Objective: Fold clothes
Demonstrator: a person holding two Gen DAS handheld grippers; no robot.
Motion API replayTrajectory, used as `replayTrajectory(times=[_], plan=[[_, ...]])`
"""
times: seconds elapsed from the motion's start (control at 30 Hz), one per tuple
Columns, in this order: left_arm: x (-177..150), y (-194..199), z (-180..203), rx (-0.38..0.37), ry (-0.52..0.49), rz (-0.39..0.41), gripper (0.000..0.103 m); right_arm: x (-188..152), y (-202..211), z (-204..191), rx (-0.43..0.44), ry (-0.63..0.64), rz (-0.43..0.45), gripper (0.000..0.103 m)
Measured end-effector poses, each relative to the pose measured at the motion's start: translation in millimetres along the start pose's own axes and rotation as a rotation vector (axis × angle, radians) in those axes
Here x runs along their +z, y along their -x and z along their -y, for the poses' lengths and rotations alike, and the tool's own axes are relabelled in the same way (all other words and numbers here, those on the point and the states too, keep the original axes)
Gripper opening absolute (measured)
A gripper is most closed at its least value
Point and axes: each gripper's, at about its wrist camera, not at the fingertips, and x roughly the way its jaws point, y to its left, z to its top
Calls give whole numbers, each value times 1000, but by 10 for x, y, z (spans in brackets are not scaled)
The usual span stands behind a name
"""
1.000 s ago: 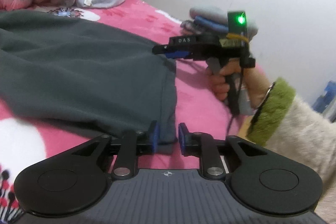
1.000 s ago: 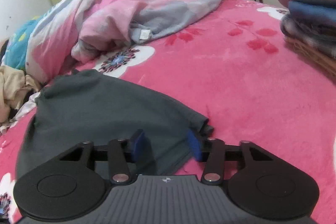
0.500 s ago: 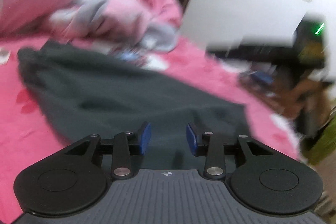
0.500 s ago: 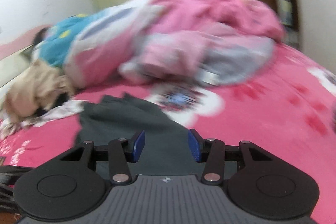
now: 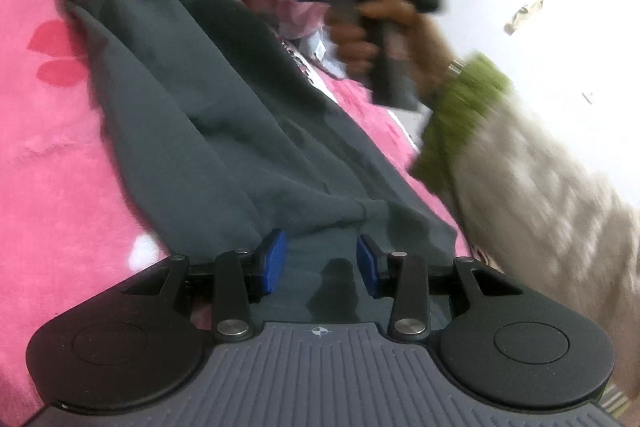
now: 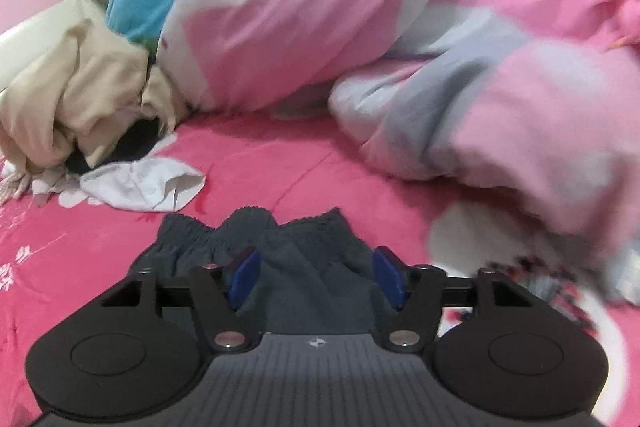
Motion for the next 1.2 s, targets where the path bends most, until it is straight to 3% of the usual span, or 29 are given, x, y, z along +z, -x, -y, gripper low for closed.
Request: replayTrajectory(times=[0.17, 0.27, 0.3, 0.33, 0.37, 0.43, 0.63, 0.87, 0.93, 1.0, 1.03, 1.1, 1.2], plan=[[-10, 6, 30, 3, -4, 4, 39, 24, -397, -31, 16, 98, -93, 69], [-78, 31, 108, 6, -8, 7, 39, -1, -451, -65, 53, 105, -122, 46], [-64, 4, 125, 7, -9, 8, 39, -10, -448, -84, 55, 107, -122, 34], [-49, -25, 141, 8, -10, 10, 39, -20, -445, -104, 58, 109, -122, 16], [-34, -54, 157, 8, -12, 11, 39, -16, -403, -125, 49, 113, -100, 7], [-3, -59, 141, 3, -6, 26, 39, -5, -317, -167, 31, 121, -52, 1], [20, -50, 60, 13, 24, 87, 41, 72, -14, -66, -51, 83, 120, 1], [41, -61, 74, 24, 28, 75, 41, -95, -456, 57, -169, 104, 75, 2], [55, -58, 76, 22, 29, 75, 41, -173, -643, 49, -229, 132, 32, 8], [57, -36, 69, 19, 33, 75, 41, -222, -684, 37, -256, 137, 43, 14], [59, -38, 69, 18, 34, 75, 41, -205, -664, 26, -272, 134, 49, 28], [63, -41, 74, 18, 33, 76, 41, -158, -555, 53, -310, 101, 84, 45], [42, 1, 27, 14, 37, 78, 41, -90, -260, 146, -309, 22, 165, 47]])
